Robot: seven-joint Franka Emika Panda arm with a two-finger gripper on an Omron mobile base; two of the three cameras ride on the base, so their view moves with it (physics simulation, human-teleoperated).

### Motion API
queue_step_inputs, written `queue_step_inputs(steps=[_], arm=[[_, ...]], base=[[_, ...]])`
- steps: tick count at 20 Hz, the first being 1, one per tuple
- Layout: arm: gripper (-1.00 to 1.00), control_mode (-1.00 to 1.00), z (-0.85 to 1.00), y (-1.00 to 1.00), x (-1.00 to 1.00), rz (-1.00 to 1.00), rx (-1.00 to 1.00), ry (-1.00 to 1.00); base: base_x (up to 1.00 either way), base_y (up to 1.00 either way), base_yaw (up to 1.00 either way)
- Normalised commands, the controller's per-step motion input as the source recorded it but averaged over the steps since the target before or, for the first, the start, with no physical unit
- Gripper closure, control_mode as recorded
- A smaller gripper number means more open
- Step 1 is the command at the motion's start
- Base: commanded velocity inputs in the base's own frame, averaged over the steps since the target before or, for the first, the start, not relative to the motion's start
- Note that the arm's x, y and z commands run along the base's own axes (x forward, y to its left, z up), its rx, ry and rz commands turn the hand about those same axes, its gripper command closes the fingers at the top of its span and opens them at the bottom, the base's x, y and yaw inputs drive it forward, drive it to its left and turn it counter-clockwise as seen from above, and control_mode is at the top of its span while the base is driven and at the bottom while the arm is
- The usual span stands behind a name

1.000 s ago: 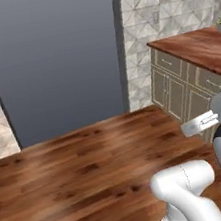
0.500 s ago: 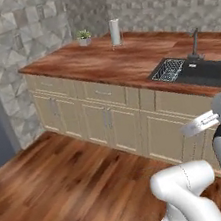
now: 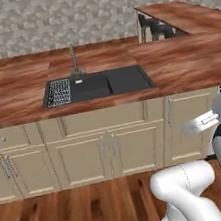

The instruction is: Retrieve the steak from the fridge and place it on the saucepan with marinade on the stove.

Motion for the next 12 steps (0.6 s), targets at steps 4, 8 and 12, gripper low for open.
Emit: queue_step_inputs(steps=[4,8,12], arm=[[-1.00,1.00,0.00,0.00,0.00,0.00,0.00,0.00],[-1.00,1.00,0.00,0.00,0.00,0.00,0.00,0.00],[-1.00,1.00,0.00,0.00,0.00,0.00,0.00,0.00]], base=[[0.00,0.00,-0.99],[0.00,0.00,-0.98],[0.00,0.00,-0.97]])
